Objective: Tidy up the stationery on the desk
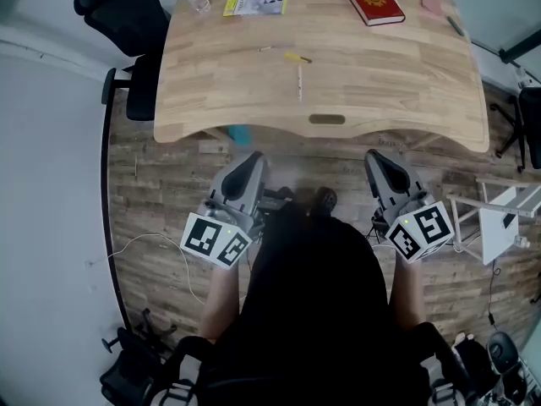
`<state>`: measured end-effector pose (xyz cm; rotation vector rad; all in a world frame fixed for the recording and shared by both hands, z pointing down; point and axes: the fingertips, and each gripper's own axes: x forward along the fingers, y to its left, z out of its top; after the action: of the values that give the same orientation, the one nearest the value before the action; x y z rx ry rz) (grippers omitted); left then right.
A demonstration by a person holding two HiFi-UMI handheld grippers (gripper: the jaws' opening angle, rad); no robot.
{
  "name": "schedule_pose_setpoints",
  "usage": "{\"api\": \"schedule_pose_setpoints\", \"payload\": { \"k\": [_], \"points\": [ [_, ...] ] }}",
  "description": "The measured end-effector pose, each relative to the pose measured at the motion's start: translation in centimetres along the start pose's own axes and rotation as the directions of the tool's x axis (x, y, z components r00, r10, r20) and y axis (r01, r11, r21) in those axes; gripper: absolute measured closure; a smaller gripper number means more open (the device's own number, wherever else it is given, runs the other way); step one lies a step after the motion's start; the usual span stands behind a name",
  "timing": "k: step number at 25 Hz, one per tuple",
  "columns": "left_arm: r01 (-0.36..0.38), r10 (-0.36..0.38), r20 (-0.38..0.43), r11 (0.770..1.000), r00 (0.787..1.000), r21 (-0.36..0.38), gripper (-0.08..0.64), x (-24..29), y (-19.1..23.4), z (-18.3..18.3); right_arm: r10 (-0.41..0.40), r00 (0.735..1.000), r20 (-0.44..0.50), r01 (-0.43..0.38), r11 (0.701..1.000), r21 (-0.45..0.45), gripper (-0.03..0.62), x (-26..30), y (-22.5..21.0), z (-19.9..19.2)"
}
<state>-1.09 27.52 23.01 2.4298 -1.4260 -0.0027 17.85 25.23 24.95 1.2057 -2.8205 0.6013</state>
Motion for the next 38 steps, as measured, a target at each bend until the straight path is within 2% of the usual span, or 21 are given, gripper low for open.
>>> {"api": "schedule_pose_setpoints", "payload": {
  "k": [3, 11, 17, 23, 32, 38],
  "points": [
    [-0.013, 0.013, -0.006, 1.000, 1.000, 0.009, 0.522, -0.1, -0.3, 0.0, 0.014, 0.999, 0.038, -0.017, 0.998, 0.063, 0.572, -0.4, -0.4, 0.4],
    [-0.037, 0.037, -0.021, 0.999, 0.999, -0.002, 0.522, -0.2, 0.9, -0.2, 0.041, 0.999, 0.014, -0.042, 0.996, 0.075, 0.572, 1.2, -0.2, 0.0],
    [-0.013, 0.013, -0.018, 1.000, 1.000, -0.014, 0.522, 2.3, 3.6, 0.3, 0.015, 1.000, -0.014, -0.014, 0.999, 0.045, 0.572, 4.3, -1.1, 0.0],
    [0.010, -0.010, -0.007, 1.000, 1.000, 0.002, 0.522, 6.2, 7.9, 3.0, -0.016, 0.999, -0.028, 0.017, 0.999, 0.031, 0.571, 9.2, -2.6, 2.1],
    [0.069, -0.069, 0.000, 0.997, 0.998, 0.024, 0.521, 11.9, 15.4, 7.1, -0.064, 0.997, -0.033, 0.063, 0.997, -0.038, 0.571, 18.3, -4.2, 5.8],
    [0.132, -0.131, -0.029, 0.990, 0.991, 0.038, 0.520, 14.1, 19.3, 8.0, -0.114, 0.992, -0.049, 0.111, 0.992, -0.057, 0.571, 23.6, -4.8, 5.8]
  ]
}}
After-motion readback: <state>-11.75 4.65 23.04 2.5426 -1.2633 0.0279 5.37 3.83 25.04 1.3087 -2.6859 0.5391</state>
